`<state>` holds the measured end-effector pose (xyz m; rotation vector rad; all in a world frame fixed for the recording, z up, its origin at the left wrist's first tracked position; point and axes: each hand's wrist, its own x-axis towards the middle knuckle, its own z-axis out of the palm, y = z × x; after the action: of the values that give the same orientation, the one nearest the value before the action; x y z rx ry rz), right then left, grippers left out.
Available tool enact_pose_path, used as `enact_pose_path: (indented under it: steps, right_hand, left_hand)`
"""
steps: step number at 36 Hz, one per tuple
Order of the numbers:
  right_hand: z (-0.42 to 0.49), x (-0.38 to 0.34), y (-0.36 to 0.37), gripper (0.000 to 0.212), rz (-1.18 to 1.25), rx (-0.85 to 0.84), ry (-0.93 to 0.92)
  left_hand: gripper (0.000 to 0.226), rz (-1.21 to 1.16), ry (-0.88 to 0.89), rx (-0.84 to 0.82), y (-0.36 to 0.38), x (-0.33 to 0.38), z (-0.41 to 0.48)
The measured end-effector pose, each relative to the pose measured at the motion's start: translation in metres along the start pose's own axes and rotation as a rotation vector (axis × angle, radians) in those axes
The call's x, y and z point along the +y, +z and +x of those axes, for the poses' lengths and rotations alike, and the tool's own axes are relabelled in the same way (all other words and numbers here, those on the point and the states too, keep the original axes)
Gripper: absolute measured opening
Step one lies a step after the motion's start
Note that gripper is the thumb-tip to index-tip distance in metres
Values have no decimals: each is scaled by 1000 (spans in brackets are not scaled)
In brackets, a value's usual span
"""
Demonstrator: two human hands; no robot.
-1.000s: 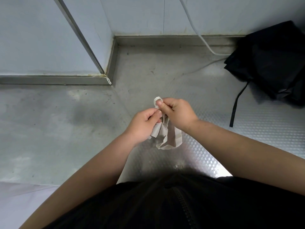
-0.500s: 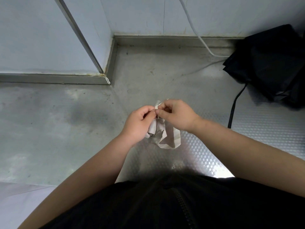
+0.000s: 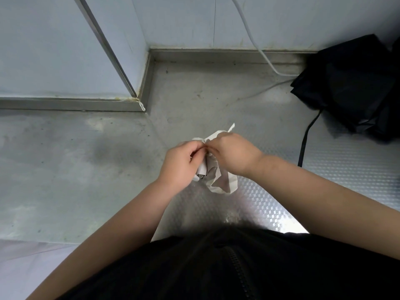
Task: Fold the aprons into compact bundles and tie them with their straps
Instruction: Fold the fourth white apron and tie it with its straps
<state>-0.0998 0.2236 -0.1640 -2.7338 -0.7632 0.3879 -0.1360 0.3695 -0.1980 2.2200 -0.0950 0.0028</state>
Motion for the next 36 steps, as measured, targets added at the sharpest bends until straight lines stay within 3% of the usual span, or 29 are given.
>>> enact_pose_path:
  steps: [4,7,10,12,16,22,28,33,36]
  right_hand:
    - [2,-4,-1,18,-130,-68,-27]
    - [0,-5,0,18,-82,-49,-54]
    - [-4,-3,5,28,138,31,-29]
    - [-6,-4,8,39,376,57,85]
    - [-5,-6,14,32,870,11,288]
    - [-1,-6,13,31,1137,-144,417]
    - [2,-7,17,30,1183,-114,420]
    - [0,-10,17,28,1179,-117,377]
    - [-4,-3,15,30,851,-11,246]
  left_hand:
    - [25,71,40,73,0,0,-3]
    - [24,0,12,108,-3,-3,-5]
    - [15,-1,32,119,-4,-4,-5]
    - [8,-7,21,123,-3,-4,-5]
    - [3,10,14,129,-2,-4,-6]
    - [8,-5,36,114,1,-8,-10]
    - [31,70,199,161,0,-10,-13]
    - [28,60,164,216,-3,-11,-14]
    - [25,5,33,238,-8,-17,-10]
